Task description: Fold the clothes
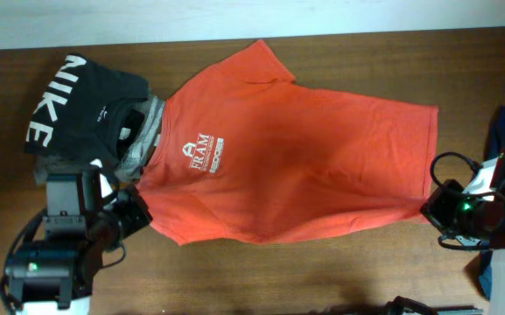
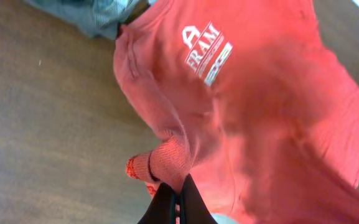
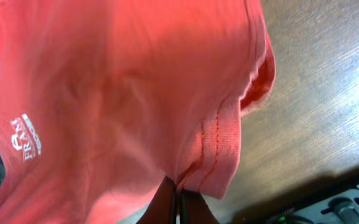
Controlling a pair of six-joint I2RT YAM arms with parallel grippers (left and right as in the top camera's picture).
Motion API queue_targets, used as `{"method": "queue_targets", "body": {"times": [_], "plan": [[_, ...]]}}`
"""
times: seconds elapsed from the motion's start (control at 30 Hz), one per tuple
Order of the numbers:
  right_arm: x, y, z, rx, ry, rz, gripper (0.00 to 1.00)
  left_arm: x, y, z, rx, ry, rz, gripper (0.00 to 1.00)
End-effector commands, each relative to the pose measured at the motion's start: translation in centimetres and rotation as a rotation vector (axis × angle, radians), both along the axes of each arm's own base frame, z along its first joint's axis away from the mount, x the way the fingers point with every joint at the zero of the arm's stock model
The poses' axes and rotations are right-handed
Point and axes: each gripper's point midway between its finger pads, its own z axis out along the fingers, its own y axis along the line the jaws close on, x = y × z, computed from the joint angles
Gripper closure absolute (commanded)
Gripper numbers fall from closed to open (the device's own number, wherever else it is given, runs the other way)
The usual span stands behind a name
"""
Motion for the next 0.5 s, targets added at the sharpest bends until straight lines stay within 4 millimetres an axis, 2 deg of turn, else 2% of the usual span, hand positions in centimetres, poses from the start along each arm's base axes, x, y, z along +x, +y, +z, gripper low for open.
{"method": "queue_targets", "body": {"times": [0.0, 0.2, 0.27, 0.3, 0.47], "plan": [[1.7, -1.2, -1.0, -0.01, 0.038, -0.019, 0.96, 1.9, 0.4, -1.2, 0.037, 0.05, -0.014, 1.0], [6.1, -3.1, -4.5, -0.002, 0.082, 0.005, 0.96, 6.0, 0.2, -4.2, 0.055, 0.095, -0.058, 1.0], [7.7, -3.8, -6.0, 0.003, 0.095, 0.005, 0.96, 7.5, 0.0, -5.0, 0.059, 0.092, -0.078, 1.0], [8.8, -4.2, -7.3, 0.011, 0.11, 0.005, 0.96, 8.9, -0.3, -6.0, 0.049, 0.089, -0.096, 1.0], [11.1, -5.0, -11.4, 0.041, 0.165, 0.008, 0.96, 12.0, -1.2, -8.1, 0.026, 0.078, -0.127, 1.0]]}}
